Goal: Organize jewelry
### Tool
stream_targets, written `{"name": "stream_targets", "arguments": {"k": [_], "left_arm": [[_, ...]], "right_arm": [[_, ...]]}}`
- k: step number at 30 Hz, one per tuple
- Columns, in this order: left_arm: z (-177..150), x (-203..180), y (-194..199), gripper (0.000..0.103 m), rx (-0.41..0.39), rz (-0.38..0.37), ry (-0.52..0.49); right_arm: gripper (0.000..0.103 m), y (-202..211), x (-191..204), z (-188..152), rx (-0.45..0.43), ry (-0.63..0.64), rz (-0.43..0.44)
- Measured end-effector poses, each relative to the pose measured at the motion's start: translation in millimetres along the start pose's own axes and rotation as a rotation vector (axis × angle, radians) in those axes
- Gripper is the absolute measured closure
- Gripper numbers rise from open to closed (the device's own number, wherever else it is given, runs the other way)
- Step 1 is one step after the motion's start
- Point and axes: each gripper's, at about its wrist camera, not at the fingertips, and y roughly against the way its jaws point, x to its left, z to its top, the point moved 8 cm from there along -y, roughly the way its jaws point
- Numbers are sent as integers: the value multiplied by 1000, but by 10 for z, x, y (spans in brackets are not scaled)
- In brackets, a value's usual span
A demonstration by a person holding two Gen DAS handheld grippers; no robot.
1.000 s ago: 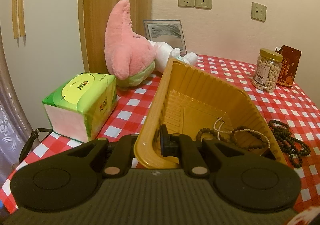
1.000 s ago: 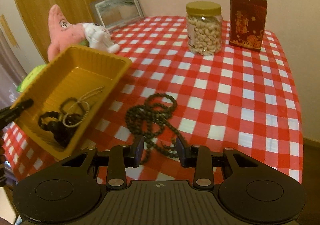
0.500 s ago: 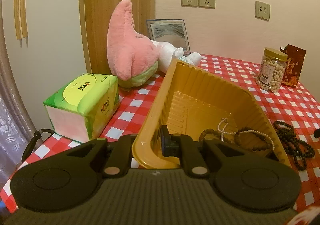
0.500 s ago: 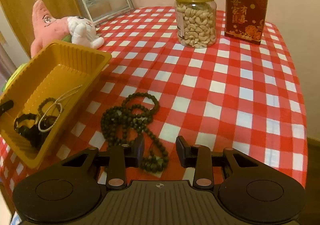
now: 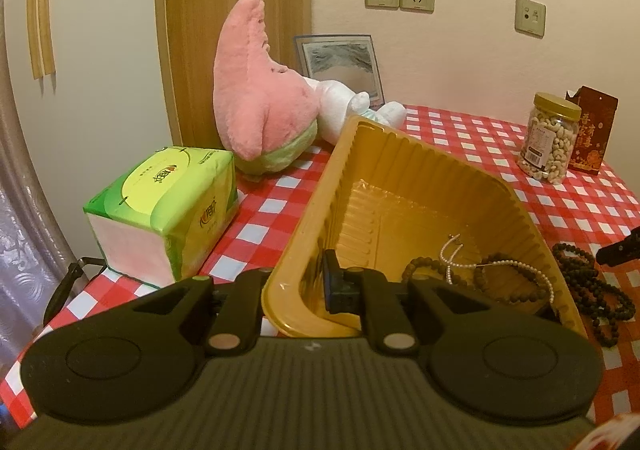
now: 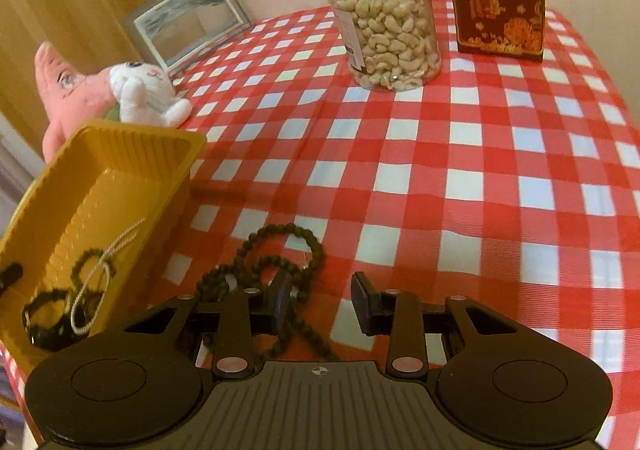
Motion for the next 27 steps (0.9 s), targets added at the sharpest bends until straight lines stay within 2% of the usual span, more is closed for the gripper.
{"name": "stream_targets", "arguments": {"k": [6, 8, 11, 21, 27], "left_arm": [[-15, 1, -24, 92, 10, 6, 0], [-15, 0, -26, 92, 11, 7, -1], [-14, 0, -26, 92, 12, 6, -1], [-19, -7, -41, 92, 14, 8, -5], [-17, -16, -43, 92, 12, 13, -1]], "right_arm": [[80, -127, -6, 50, -1, -58, 28], [86, -157, 2, 51, 0, -72, 34], [94, -164, 39, 46, -13, -51, 32], [96, 296, 317, 178, -169, 23, 60], [96, 671, 527, 189, -196, 53, 89]]}}
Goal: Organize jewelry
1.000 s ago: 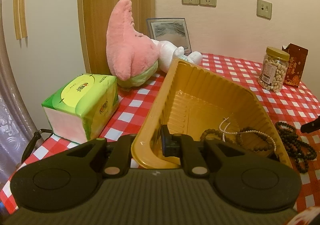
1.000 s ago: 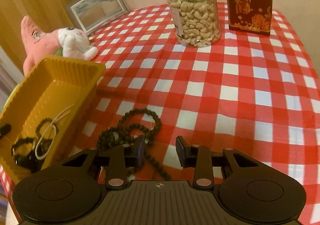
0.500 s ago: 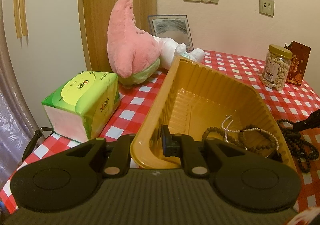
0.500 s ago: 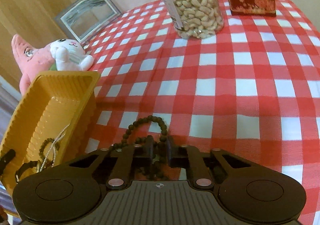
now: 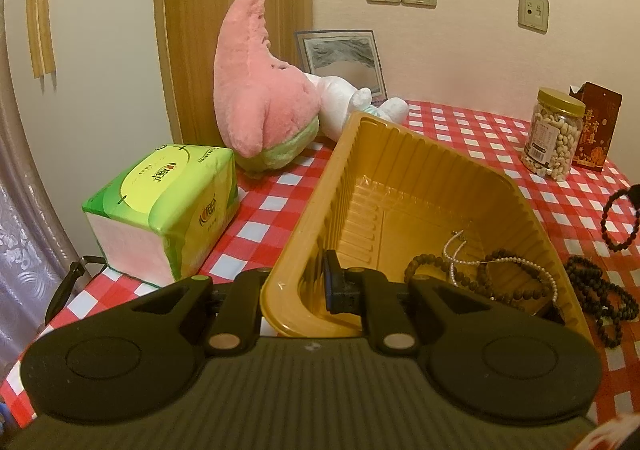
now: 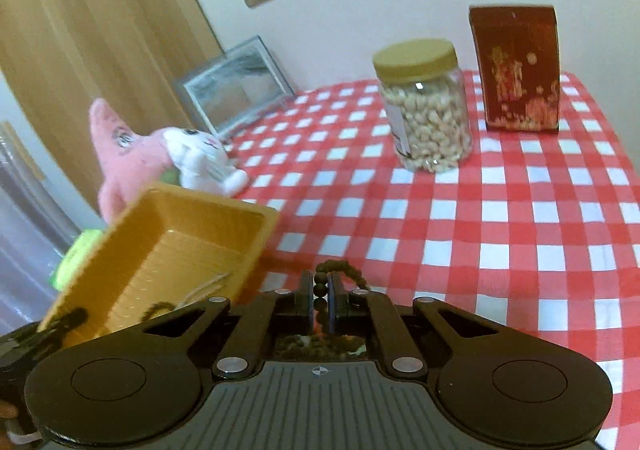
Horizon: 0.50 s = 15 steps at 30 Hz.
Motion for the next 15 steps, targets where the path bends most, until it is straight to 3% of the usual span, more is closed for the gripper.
{"name": "stream_targets", "arguments": {"k": [7, 15], "left_arm": [[13, -15, 27, 92, -6, 4, 3], [12, -28, 63, 92, -1, 16, 2]], "right_arm": [[96, 203, 457, -92, 21, 36, 82], [96, 85, 1147, -186, 61, 86, 225]]}}
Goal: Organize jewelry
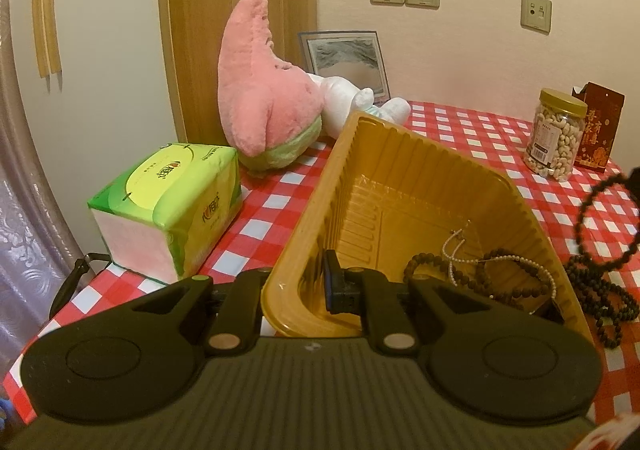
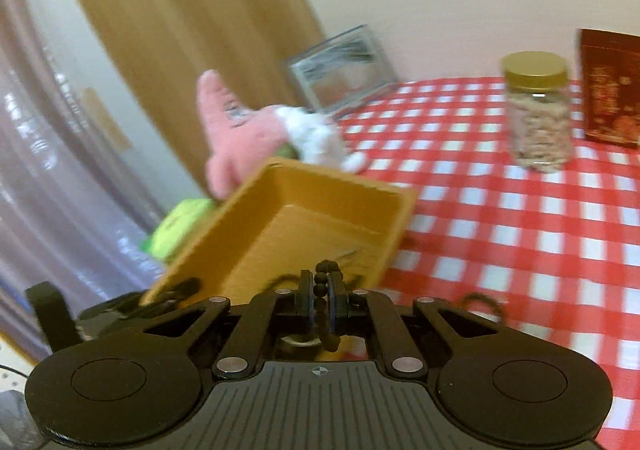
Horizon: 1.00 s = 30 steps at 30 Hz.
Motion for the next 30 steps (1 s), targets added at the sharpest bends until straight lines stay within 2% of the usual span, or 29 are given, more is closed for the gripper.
{"name": "stream_targets", "arguments": {"k": [7, 11, 21, 24, 26, 30], "left_arm": [[24, -21, 14, 93, -3, -6, 4], [21, -18, 17, 93, -2, -8, 2], [16, -16, 14, 93, 6, -9, 2], [11, -17, 9, 93, 9, -8, 4], [8, -16, 6, 93, 10, -8, 5], [4, -12, -4, 93, 12, -5, 5]], "right_arm": [[96, -410, 504, 41, 33, 34, 108], [96, -617, 693, 42, 54, 40, 141], [96, -951, 750, -128, 133, 64, 106], [90, -922, 731, -145, 134, 57, 101], [75, -879, 714, -133, 124, 54, 94], [71, -723, 644, -82, 90, 45, 72]]}}
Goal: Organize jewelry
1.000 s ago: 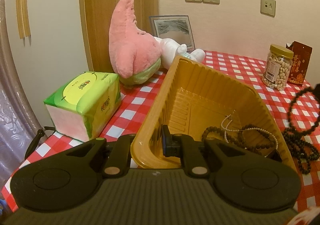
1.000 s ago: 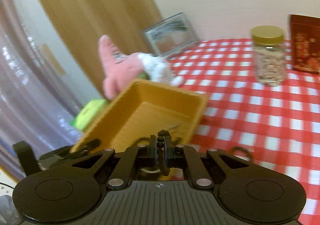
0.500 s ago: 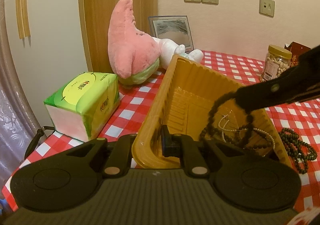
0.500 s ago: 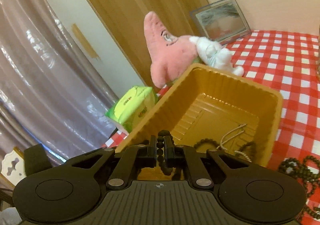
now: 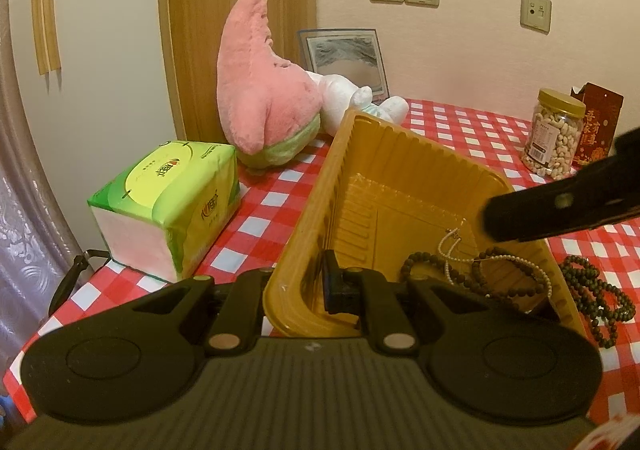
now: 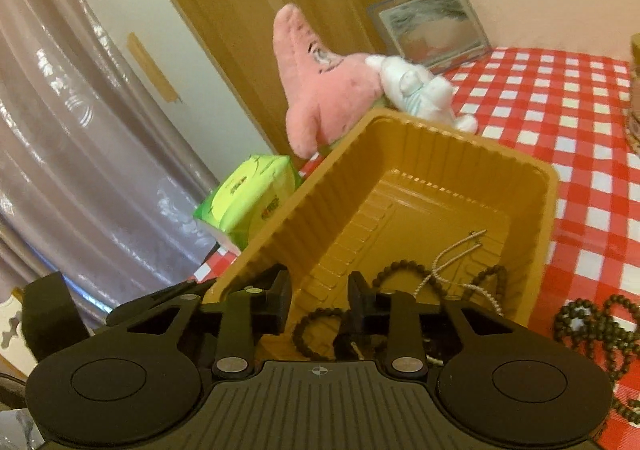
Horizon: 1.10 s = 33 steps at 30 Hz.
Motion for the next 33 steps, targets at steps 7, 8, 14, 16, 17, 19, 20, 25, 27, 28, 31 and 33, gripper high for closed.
{"name": "stream_targets", "arguments": {"k": [7, 8, 14, 16, 17, 19, 20, 25, 27, 28, 31, 33], "left_arm": [[-3, -8, 12, 93, -1, 4, -4], [-2, -9, 14, 93, -1, 5, -3], [-1, -13, 20, 93, 1, 15, -8], [0, -14, 21, 93, 1, 16, -8], [1, -15, 22, 93, 1, 17, -10], [-2, -15, 23, 93, -1, 16, -10], [1, -18, 24, 93, -1, 17, -10], [3, -12, 30, 93, 1, 22, -5], [5, -3, 30, 93, 1, 23, -3], [6, -2, 31, 93, 1, 24, -3], [5, -1, 30, 93, 0, 24, -2], [2, -8, 34, 93, 0, 25, -2]], "right_arm": [[71, 388, -307, -89, -29, -36, -92], [71, 463, -375, -120, -33, -42, -109], [71, 834, -825, -333, -27, -105, -204], [71, 930, -997, -402, -24, -132, -237], [71, 976, -1072, -432, -22, -141, -255], [71, 1059, -1228, -485, -17, -144, -305], [71, 1100, -1302, -514, -15, -142, -324], [71, 1237, -1604, -602, -1, -133, -398], [71, 1262, -1686, -623, 1, -121, -409], [71, 1262, -1716, -623, 2, -111, -415], [71, 1216, -1777, -608, 9, -65, -418], [71, 1137, -1807, -578, 16, -27, -419]]}}
